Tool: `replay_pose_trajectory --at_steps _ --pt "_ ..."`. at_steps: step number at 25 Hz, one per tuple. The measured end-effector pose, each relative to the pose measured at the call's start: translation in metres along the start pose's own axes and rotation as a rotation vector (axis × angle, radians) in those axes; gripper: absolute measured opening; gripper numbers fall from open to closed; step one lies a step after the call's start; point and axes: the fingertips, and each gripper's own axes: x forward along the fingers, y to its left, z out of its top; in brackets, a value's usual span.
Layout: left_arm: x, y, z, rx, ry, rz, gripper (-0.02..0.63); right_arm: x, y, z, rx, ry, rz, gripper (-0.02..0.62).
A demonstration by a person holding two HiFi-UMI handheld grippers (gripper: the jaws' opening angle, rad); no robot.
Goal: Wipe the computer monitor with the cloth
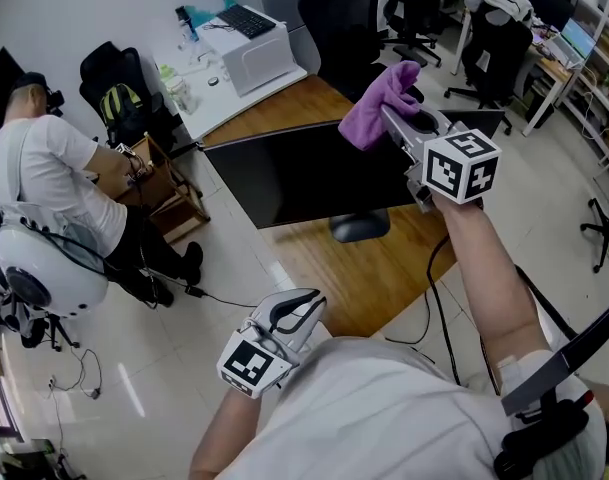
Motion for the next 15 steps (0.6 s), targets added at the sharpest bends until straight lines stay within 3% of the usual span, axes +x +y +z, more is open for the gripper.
replay_pose_trajectory --at_steps 15 --pt "0.04 -0.024 0.007 0.017 0.03 -0.041 0.064 -0.051 -0.078 0.0 0.02 -0.023 -0.103 0.051"
